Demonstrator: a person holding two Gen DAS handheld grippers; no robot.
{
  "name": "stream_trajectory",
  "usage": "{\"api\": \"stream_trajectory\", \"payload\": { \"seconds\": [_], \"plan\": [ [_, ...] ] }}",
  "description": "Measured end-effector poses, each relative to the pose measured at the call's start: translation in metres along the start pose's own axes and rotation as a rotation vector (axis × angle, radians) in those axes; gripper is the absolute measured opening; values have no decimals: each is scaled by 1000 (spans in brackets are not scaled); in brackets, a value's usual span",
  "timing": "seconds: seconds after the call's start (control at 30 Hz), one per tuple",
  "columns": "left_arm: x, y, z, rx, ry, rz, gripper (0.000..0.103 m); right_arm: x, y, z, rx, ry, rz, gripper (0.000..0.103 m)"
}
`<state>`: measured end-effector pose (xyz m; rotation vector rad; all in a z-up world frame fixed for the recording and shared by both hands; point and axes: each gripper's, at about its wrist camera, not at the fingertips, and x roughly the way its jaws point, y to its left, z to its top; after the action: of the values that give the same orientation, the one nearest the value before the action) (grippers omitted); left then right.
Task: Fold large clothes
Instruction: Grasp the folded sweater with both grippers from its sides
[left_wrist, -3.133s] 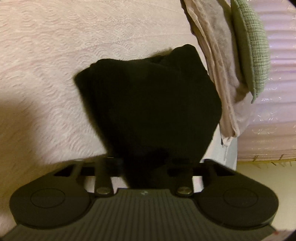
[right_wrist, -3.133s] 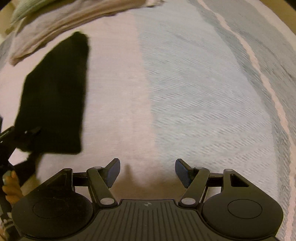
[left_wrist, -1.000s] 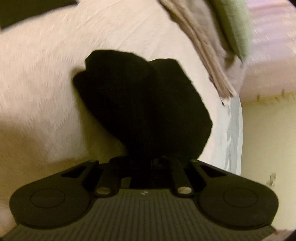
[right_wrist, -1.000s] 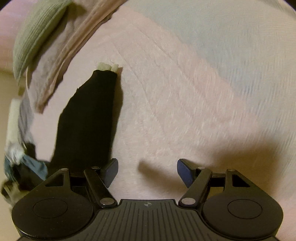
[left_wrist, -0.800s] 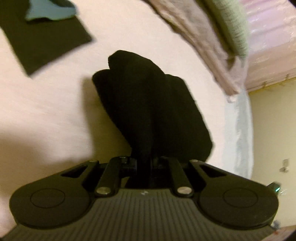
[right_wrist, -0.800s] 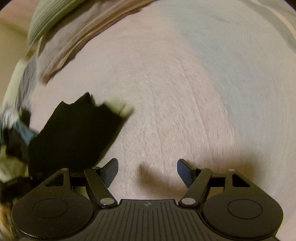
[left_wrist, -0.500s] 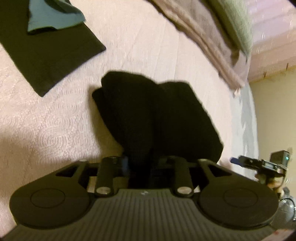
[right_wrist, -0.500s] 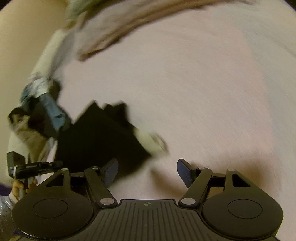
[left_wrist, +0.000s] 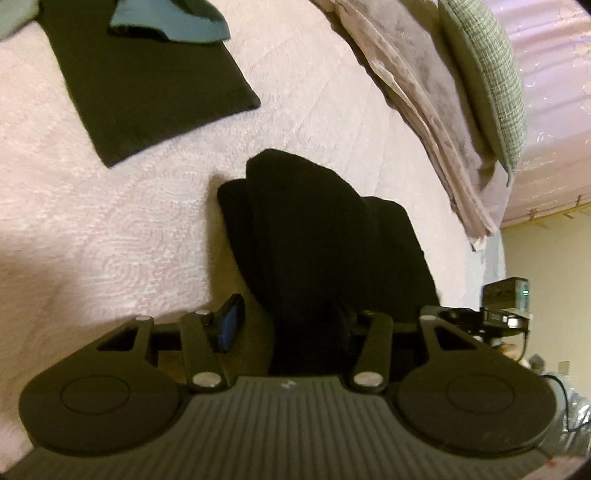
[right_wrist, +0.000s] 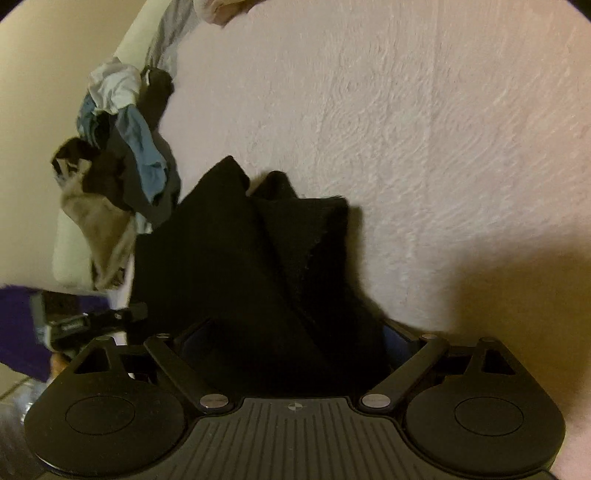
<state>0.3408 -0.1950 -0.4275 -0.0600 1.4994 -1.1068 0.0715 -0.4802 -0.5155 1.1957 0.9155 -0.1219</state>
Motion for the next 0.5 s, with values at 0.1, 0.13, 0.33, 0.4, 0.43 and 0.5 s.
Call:
{"api": "stream_trajectory", "payload": {
  "seconds": [0.1,0.13,0.33,0.4,0.43,0.5],
  "plan": [
    [9,-4,5,34,37,-36,21,0,-2,-1,16,19,40,55],
    [10,-6,6,56,40,-33,21,-1,-3,-3,17,14,53,53],
    [18,13,-6,-33,11,-54,30,1,-13,-11,90,-45,86,51],
    [18,15,-8,-42,-1,-62,22,2,-8,-15,78,-64,87,32],
    [19,12,-7,-25,0,-64,13,1,-8,-19,97,-78,97,26],
    [19,3,-4,22,7,-46,11,-7,-5,-26,108,-116,99,21]
  ]
}}
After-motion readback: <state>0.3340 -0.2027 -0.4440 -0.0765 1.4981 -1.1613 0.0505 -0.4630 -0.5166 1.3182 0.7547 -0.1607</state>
